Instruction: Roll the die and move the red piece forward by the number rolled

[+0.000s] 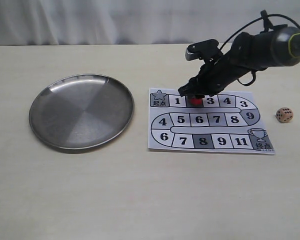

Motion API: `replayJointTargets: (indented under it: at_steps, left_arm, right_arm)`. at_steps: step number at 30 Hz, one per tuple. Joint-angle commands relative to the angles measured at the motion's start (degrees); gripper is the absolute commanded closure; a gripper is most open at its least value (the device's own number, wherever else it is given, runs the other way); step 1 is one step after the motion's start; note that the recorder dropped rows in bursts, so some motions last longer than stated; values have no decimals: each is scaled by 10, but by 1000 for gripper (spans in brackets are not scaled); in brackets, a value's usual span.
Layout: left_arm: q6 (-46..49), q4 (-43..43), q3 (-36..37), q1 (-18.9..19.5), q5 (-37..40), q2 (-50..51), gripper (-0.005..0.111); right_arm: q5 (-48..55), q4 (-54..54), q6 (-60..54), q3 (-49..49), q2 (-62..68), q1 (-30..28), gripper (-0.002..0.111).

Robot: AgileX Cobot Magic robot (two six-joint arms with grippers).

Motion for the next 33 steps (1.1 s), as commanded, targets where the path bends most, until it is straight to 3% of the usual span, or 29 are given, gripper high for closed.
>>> replayJointTargets:
  at_steps: [1,10,16,24,33]
  left_arm:
    - [-1,0,1,-5,-5,-1,107]
    - [-1,0,1,-5,-5,-1,107]
    - [-1,0,1,-5,-5,-1,107]
    - [-1,0,1,-5,-5,-1,107]
    - [-1,0,1,-5,-5,-1,107]
  right_arm:
    - [3,-42,0,1,-72,-2,104]
    - [-21,-51,1,1,-128,-5,104]
    - [-7,-78,56,8,-89,-28,104]
    - [-8,-78,51,28,-1,-35,104]
    - [-3,-79,51,28,16,-35,104]
